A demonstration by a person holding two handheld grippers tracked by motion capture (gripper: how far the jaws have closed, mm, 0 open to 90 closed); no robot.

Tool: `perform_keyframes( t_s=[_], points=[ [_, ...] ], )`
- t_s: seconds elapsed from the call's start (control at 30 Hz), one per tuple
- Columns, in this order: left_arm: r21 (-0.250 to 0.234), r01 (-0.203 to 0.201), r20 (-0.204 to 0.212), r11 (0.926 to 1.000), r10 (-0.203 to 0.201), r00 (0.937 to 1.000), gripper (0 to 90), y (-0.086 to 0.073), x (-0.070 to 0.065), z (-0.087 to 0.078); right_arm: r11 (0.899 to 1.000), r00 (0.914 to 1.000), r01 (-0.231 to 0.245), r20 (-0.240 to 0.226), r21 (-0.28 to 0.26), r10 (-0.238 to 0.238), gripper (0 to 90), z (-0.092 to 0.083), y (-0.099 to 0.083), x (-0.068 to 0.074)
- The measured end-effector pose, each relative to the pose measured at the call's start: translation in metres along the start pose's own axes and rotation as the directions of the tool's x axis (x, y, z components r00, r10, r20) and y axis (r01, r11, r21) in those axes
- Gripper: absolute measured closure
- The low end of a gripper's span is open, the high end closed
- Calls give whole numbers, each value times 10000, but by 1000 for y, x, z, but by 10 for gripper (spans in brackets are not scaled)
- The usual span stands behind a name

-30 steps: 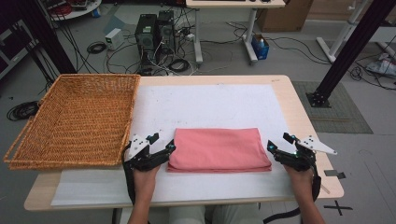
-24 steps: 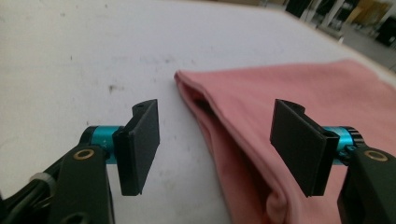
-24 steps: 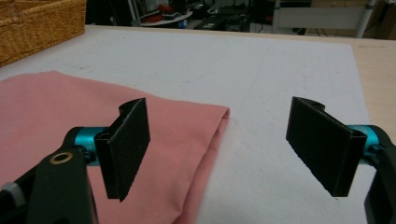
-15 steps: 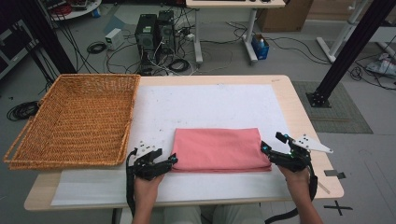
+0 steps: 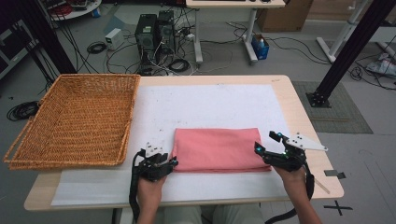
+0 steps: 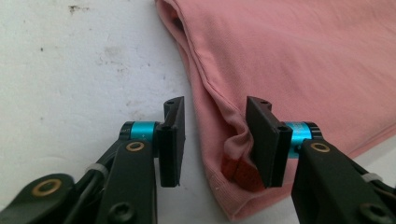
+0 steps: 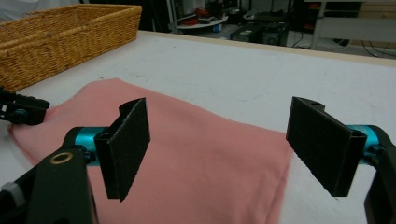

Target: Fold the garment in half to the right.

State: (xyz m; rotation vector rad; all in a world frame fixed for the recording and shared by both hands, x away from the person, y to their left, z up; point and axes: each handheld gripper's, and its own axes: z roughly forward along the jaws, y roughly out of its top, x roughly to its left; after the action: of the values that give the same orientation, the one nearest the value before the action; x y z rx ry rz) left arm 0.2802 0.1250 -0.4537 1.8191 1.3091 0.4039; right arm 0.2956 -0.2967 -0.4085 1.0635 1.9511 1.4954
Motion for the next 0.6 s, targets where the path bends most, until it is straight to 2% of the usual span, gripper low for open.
perform_keyframes(
  t_s=[0.03,0.07,0.1,0.13,0.17,0.23,0.33,0.5,0.57,0.6],
  points=[
    [5,60,129,10000,-60,9999,643,0,1,0,9999,9999,110,-72,12,-110,213,2,2,2],
    [59,1,327,10000,-3,9995,715,0,1,0,9998,9997,170,-147,92,-169,213,6,5,5],
    [59,1,327,10000,-3,9995,780,0,1,0,9998,9997,170,-147,92,-169,213,6,5,5],
    [138,-368,267,9992,364,9990,780,0,-2,1,9994,9994,281,-219,185,-277,213,10,9,8],
    [137,-467,186,9988,465,9987,818,0,-4,1,9980,9983,509,-295,374,-498,214,21,16,14],
    [91,-499,132,9987,497,9987,827,-1,-5,1,9960,9971,669,-404,593,-645,217,33,23,20],
    [77,-481,107,9988,480,9988,830,-1,-5,2,9880,9944,976,-533,1198,-918,248,61,38,33],
    [89,-949,-243,9954,951,9952,832,-1,-10,2,9816,9944,1052,-303,1593,-1016,272,101,57,52],
    [83,-943,-221,9955,945,9953,832,-2,-10,2,9709,9912,1292,-546,2017,-1205,284,121,64,62],
    [72,-928,-217,9957,929,9954,832,-2,-10,2,9611,9898,1357,-758,2406,-1208,287,134,68,69]
  ],
)
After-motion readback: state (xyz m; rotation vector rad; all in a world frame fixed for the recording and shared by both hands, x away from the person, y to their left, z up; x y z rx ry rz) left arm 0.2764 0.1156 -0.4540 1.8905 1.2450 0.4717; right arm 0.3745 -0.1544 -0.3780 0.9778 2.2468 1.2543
